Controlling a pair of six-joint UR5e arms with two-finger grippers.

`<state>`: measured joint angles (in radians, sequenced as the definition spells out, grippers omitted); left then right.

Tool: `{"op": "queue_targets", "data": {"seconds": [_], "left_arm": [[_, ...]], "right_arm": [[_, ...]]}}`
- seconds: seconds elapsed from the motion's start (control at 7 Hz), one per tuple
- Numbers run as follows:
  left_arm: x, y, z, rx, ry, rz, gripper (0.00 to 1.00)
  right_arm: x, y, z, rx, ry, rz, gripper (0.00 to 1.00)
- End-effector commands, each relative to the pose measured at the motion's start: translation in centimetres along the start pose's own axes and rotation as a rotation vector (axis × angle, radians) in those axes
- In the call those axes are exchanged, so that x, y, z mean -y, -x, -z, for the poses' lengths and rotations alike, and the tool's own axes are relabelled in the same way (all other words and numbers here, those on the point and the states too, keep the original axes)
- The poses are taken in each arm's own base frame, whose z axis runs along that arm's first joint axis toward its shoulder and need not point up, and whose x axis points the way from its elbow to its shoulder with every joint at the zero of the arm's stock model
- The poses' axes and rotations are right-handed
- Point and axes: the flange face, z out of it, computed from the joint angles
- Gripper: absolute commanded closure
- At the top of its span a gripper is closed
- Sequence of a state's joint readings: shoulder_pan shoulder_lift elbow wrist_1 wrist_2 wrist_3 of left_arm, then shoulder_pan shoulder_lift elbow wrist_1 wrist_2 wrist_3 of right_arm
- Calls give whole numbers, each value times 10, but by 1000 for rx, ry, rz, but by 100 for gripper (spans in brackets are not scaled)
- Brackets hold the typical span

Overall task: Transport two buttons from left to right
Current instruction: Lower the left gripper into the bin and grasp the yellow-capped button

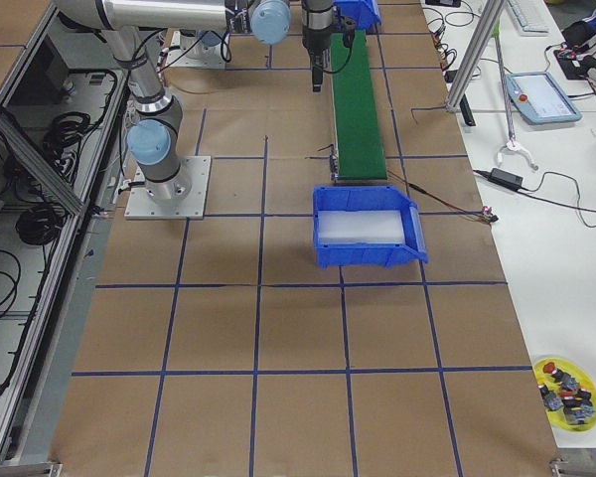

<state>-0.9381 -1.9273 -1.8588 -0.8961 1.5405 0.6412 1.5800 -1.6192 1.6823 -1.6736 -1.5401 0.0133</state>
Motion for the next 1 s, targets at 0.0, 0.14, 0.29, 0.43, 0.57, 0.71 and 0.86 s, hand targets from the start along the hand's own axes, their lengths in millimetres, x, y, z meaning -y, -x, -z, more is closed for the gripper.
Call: {"op": "queue_targets", "data": {"seconds": [0.0, 0.14, 0.29, 0.43, 0.57, 0.71, 0.86], "left_arm": [[-2, -1, -16, -12, 19, 3, 0], [-5, -3, -23, -11, 16, 4, 0], [-8, -5, -26, -7, 11, 4, 0], [-8, -5, -25, -4, 8, 3, 14], [-7, -5, -25, -3, 6, 4, 39], [-5, -3, -22, 0, 2, 2, 65], [-5, -3, -22, 0, 2, 1, 84]], "right_arm": [[0, 0, 0, 0, 0, 1, 0], [0, 1, -1, 0, 1, 1, 0], [0, 1, 0, 0, 0, 1, 0], [1, 1, -2, 0, 5, 1, 0], [1, 1, -1, 0, 2, 1, 0], [1, 0, -1, 0, 3, 1, 0], [1, 0, 0, -2, -2, 1, 0]]}}
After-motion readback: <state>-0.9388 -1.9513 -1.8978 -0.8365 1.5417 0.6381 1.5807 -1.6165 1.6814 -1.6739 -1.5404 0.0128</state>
